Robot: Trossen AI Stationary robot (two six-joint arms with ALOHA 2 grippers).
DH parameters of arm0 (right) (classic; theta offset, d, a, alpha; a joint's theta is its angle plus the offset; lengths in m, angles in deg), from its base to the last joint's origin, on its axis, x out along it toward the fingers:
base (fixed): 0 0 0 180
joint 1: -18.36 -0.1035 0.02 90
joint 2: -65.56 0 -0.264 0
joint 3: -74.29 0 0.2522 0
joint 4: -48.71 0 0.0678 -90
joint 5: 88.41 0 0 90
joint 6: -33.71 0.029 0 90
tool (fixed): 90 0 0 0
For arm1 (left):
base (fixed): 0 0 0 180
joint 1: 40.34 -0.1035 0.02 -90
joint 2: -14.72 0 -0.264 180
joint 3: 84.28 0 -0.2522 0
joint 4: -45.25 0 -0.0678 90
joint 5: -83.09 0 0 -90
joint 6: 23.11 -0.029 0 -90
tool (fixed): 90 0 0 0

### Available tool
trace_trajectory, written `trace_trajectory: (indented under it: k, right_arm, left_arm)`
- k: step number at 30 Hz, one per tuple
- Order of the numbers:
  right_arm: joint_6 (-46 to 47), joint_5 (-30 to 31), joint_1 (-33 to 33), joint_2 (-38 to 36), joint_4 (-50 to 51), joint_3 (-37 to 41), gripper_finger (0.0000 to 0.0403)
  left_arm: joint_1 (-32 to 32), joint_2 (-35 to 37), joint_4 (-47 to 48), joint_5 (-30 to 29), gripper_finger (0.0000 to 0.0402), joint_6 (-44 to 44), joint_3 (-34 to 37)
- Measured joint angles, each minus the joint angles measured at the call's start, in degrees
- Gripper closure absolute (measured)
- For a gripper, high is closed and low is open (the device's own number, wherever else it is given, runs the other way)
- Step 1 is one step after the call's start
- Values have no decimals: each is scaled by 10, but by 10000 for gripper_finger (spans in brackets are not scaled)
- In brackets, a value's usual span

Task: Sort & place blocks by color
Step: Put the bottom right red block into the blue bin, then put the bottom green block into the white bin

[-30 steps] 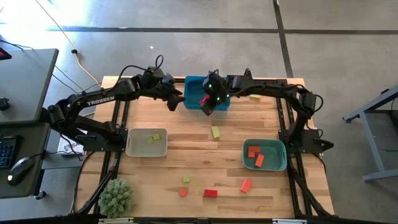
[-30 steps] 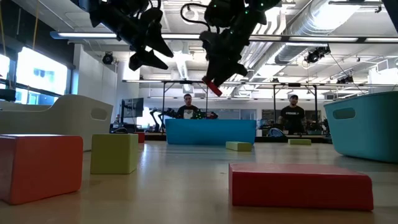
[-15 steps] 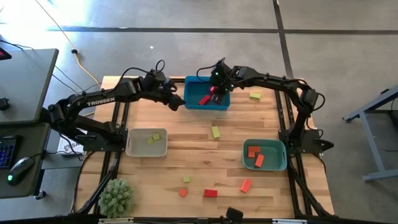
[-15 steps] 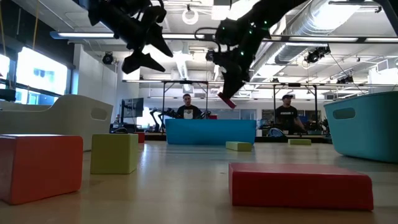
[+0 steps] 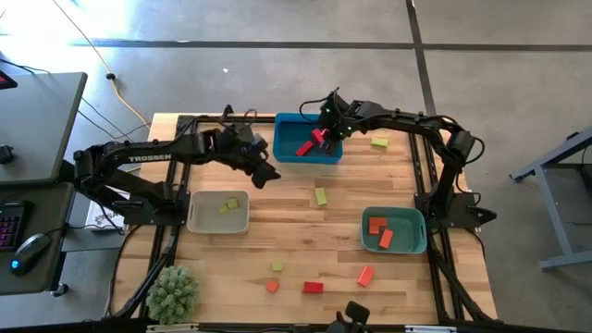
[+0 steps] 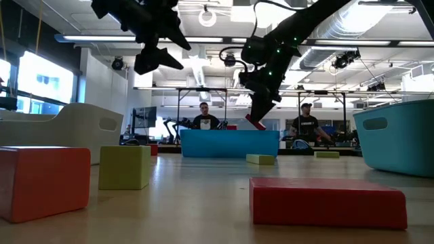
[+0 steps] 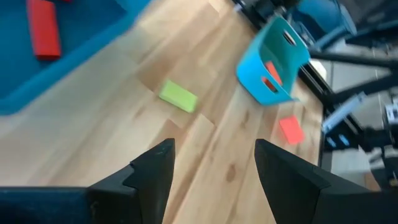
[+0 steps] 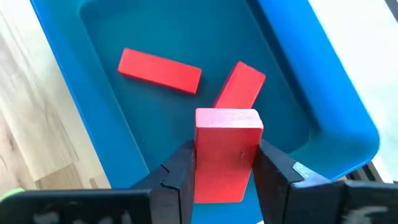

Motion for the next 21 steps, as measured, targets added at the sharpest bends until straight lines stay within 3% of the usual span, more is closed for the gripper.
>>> trace_trajectory:
  k: [7,16,21]
  right_arm:
    - [0,0,0,0,-1,1,294]
    - [-27,6,0,0,-7,1,214]
    - [-37,6,0,0,-10,-10,199]
  left_arm:
    - [49,0,0,0,190,5,0]
    - [109,0,0,0,190,23,0]
    - [144,-1,0,0,190,66,0]
